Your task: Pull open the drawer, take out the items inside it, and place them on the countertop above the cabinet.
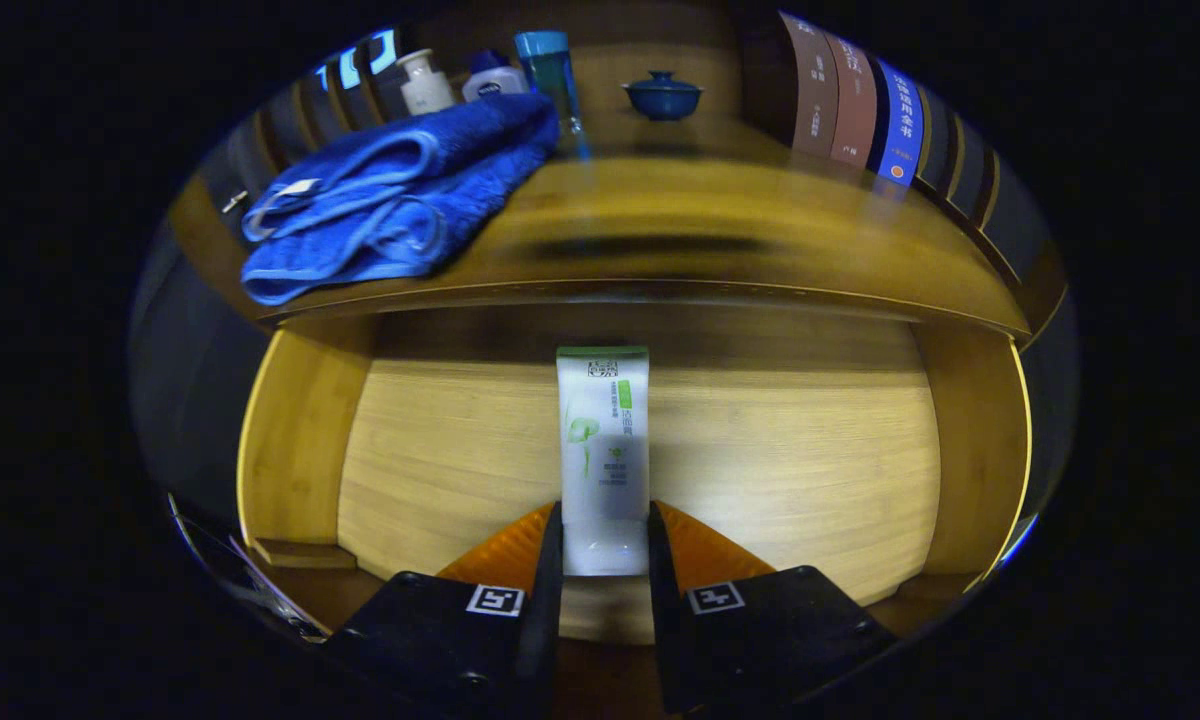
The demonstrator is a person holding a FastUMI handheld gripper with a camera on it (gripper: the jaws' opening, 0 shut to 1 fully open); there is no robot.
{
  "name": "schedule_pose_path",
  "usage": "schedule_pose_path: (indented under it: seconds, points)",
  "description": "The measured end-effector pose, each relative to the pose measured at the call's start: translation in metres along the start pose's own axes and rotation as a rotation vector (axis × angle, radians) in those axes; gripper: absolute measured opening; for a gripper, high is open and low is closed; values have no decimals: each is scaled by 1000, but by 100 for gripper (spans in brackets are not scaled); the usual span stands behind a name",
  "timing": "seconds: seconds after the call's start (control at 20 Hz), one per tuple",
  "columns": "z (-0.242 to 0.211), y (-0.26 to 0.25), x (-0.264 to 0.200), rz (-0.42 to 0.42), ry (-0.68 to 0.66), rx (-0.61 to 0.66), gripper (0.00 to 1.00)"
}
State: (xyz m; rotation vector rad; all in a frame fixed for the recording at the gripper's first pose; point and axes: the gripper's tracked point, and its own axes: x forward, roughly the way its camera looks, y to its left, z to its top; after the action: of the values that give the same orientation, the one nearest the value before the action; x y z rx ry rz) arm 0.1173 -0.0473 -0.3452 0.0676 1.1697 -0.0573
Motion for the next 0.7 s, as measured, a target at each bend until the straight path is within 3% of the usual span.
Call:
schedule_pose_path:
  seconds: [0.05, 0.25, 0.45, 0.7]
  points:
    - [-1, 1, -7, 23, 2, 29, 35]
    - [-7, -3, -34, 33, -64, 20, 35]
    - [27, -4, -84, 9, -209, -5, 35]
    - [52, 1, -109, 48, -217, 41, 35]
